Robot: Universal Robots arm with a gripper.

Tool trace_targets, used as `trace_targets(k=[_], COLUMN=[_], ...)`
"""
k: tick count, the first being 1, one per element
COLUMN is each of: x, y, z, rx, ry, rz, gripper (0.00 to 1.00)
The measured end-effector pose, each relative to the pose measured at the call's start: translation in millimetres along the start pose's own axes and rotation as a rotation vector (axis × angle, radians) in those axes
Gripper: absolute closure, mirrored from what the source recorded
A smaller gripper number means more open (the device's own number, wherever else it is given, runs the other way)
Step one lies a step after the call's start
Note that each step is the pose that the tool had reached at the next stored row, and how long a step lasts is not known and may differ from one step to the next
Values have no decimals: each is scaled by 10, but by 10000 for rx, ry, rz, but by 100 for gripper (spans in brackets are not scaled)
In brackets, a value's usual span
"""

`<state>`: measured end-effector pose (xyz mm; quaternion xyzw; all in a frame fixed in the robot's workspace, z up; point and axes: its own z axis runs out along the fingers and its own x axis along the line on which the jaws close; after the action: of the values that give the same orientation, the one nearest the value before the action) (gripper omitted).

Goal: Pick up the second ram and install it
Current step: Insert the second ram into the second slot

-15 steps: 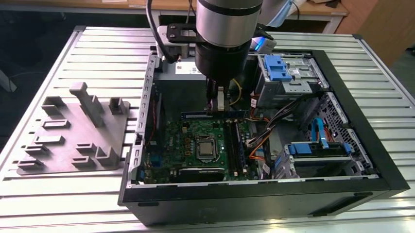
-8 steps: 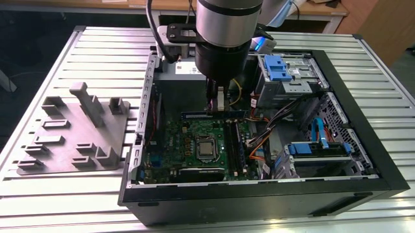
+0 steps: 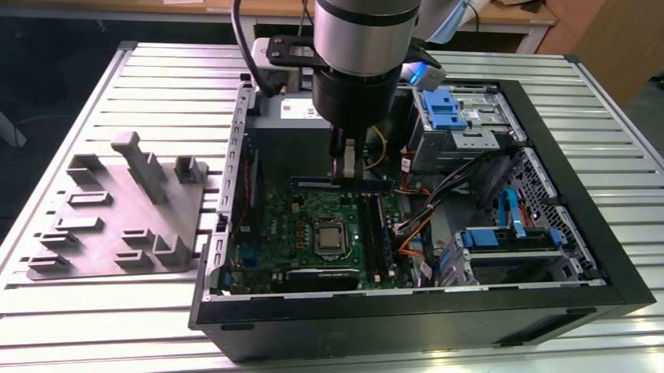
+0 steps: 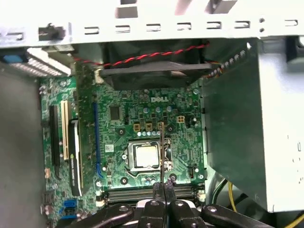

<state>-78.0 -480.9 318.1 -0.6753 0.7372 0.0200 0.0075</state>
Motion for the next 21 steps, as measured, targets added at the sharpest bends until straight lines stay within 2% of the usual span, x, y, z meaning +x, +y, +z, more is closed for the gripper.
trace_targets(k=[21], x=[1], y=[0], z=[26], rx=[145], ry=[-74], rz=[3812], gripper=[89])
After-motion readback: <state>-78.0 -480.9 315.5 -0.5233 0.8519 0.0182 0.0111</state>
